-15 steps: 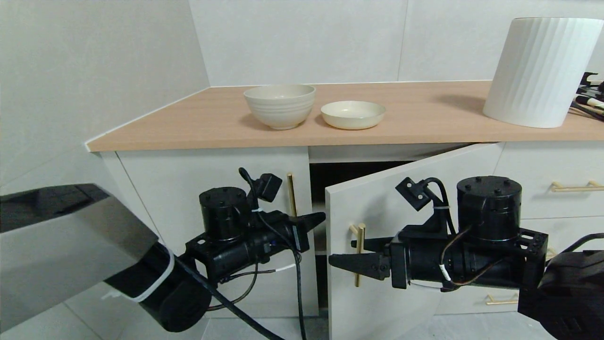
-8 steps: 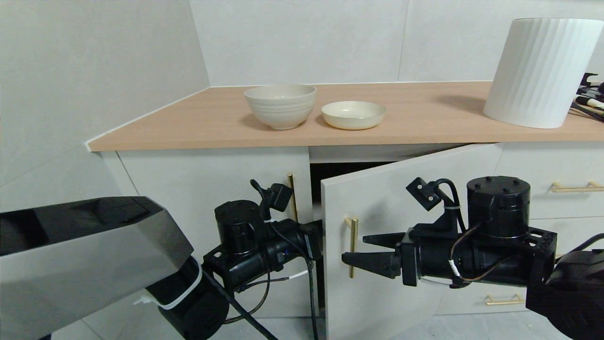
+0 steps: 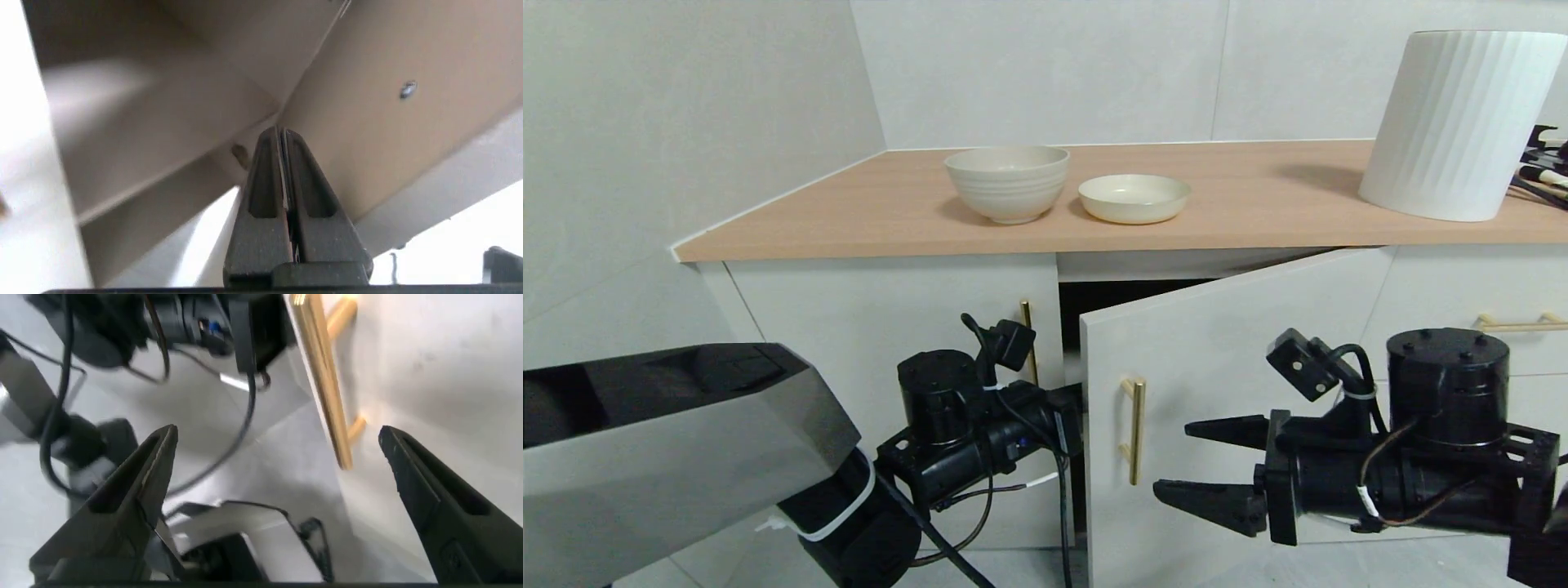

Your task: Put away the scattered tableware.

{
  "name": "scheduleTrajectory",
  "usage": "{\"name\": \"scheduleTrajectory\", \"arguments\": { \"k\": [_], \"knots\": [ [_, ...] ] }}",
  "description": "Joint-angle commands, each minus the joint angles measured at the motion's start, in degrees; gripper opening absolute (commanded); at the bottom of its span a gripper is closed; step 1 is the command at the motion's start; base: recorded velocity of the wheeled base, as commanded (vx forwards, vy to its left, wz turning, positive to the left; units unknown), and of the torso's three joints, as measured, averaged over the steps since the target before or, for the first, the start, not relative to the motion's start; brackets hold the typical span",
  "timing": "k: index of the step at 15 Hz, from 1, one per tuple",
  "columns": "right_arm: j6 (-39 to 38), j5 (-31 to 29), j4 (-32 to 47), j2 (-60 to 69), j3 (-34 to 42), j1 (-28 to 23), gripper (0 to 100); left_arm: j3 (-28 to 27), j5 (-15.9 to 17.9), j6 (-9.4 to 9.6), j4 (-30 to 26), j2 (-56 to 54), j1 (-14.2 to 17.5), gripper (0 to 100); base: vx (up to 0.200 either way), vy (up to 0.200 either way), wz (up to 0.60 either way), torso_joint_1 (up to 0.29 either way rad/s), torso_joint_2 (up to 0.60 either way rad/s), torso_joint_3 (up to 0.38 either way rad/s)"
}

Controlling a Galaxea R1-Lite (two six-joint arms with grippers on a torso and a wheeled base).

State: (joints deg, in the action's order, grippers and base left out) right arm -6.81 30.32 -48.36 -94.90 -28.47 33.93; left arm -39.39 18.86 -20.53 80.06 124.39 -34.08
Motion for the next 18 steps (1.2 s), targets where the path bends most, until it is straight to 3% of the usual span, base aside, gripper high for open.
{"name": "scheduleTrajectory", "arguments": {
  "k": [1,2,3,5,8,14,18],
  "knots": [
    [1.10,-2.37,2.04,6.05,4.38,0.44,100,-0.08,0.13,0.31,-0.43,-1.87,-0.02,0,0.000,0.000,0.00,0.000,0.00,0.000],
    [1.19,-5.88,3.71,6.84,4.91,1.23,100,-0.69,0.13,0.49,-1.31,-2.22,-0.02,0,0.000,0.000,0.00,0.000,0.00,0.000],
    [1.01,-15.90,8.28,8.95,5.17,4.75,100,-2.36,0.13,2.69,-3.85,-3.02,-0.02,0,0.000,0.000,0.00,0.000,0.00,0.000],
    [0.49,-22.94,16.54,13.78,5.35,9.84,100,-5.79,0.13,5.94,-9.22,-3.81,0.07,0,0.000,0.000,0.00,0.000,0.00,0.000],
    [-3.82,-21.00,21.91,19.58,6.58,13.10,100,-5.96,0.21,6.11,-11.68,-4.33,-0.63,0,0.000,0.000,0.00,0.000,0.00,0.000],
    [-4.52,-20.12,21.91,18.79,7.90,13.18,100,-3.68,0.21,6.20,-10.71,-4.25,-2.65,0,0.000,0.000,0.00,0.000,0.00,0.000],
    [-4.52,-19.77,21.91,19.23,7.99,13.18,100,-3.50,0.21,6.11,-10.53,-3.98,-3.36,0,-0.200,0.000,0.00,-0.001,0.00,0.006]
  ]
}}
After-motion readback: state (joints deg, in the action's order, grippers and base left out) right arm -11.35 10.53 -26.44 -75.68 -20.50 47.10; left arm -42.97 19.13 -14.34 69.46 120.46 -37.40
